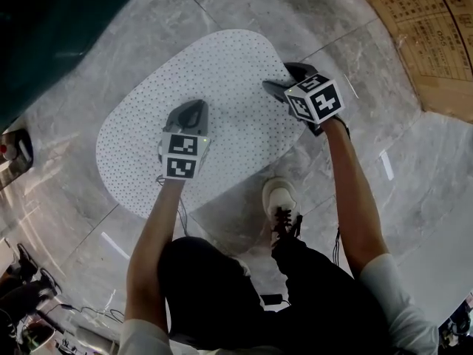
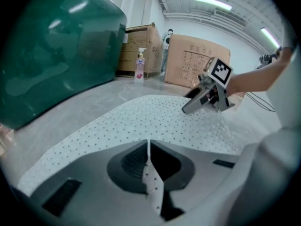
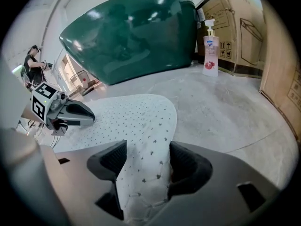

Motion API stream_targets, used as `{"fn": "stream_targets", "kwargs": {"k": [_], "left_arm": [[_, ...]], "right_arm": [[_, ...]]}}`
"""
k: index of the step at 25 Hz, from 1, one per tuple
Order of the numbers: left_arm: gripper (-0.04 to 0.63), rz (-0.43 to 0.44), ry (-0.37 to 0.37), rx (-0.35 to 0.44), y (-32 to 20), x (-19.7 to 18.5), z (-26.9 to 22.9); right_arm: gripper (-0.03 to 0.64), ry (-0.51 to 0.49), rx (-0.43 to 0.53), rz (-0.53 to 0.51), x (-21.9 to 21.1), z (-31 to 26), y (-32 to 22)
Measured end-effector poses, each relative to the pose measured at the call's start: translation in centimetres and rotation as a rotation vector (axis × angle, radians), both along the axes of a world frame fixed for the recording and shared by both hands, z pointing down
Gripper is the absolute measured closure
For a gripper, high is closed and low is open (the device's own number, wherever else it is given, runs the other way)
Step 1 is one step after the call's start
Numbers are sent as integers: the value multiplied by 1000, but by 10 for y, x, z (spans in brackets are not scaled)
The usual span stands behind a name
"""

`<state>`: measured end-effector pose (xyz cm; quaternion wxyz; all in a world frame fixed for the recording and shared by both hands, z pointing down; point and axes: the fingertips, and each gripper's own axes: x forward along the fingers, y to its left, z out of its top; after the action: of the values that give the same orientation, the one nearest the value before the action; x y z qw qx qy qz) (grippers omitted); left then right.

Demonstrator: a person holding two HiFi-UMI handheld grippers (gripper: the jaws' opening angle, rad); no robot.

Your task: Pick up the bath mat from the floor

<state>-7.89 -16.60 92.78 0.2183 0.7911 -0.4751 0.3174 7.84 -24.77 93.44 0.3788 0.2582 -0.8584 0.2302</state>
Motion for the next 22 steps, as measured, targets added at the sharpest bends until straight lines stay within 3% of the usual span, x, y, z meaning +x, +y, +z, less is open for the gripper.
{"fn": "stream_targets", "kwargs": {"k": [3,8,9,11,13,18,22], "left_arm": [[577,12,-32,0,5,-11,-5],[577,-106,18,-2,8,-34,-13],[577,-110,22,-4,9,-33,-14],[577,-103,28,-3,12,-28,-17],[577,-93,35,8,14,-25,-24],[577,-118,46,39,16,-37,-45],[577,-129,21,47,25,-50,-58]], "right_arm": [[321,8,-6,-18,-5,0,6],[325,34,-30,-109,-21,2,25],[337,31,-38,-115,-24,2,29],[450,32,-43,-113,-25,3,35],[522,40,-36,-102,-25,4,38],[578,-3,-58,-73,-31,-4,42],[581,-124,-139,-38,-36,-21,49]]}}
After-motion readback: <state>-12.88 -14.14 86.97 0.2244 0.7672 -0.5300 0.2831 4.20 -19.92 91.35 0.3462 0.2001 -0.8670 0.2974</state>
